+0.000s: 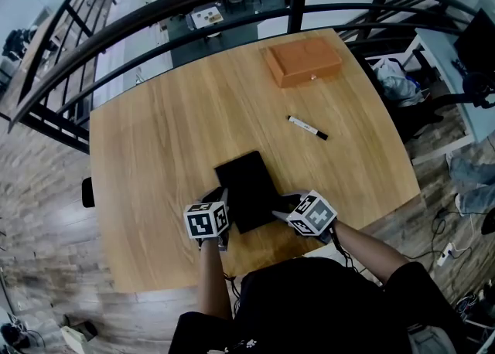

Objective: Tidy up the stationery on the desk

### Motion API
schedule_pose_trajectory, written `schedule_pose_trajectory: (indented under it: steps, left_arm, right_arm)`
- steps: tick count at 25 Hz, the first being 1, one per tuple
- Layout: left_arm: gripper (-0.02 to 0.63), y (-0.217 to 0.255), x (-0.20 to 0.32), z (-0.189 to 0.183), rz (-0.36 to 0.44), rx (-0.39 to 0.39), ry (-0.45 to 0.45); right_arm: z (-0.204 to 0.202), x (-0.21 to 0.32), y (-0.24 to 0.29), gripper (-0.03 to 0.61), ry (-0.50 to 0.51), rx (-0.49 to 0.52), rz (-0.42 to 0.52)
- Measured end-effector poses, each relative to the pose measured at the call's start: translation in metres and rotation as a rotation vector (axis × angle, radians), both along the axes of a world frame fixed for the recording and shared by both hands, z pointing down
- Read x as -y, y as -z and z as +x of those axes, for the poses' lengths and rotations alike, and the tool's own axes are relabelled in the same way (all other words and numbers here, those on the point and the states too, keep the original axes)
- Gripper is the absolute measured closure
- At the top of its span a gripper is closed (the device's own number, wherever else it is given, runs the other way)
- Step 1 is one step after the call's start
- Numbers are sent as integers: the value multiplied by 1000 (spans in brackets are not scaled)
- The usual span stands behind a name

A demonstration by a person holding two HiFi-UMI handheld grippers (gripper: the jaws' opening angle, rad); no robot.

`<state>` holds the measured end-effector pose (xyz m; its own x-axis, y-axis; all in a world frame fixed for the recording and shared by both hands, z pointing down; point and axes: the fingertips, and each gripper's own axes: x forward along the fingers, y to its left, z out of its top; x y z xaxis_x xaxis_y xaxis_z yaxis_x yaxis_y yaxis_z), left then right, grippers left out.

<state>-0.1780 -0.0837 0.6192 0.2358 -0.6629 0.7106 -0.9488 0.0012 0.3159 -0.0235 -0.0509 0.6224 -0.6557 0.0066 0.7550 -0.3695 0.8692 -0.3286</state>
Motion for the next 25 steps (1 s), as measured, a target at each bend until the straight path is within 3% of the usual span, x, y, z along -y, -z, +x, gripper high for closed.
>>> schedule_pose_trajectory:
  steps: [19, 23, 25]
  left_arm:
    - [555, 2, 0, 1, 9, 9, -8]
    - [616, 16, 3, -7, 58, 28, 34]
    - [617, 29, 3, -9, 101, 33, 45]
  right_arm:
    - [2, -2, 1, 383, -3, 30, 10]
    - [2, 11, 10, 390, -61, 76, 41]
    - [5, 23, 19, 415, -112, 112, 60]
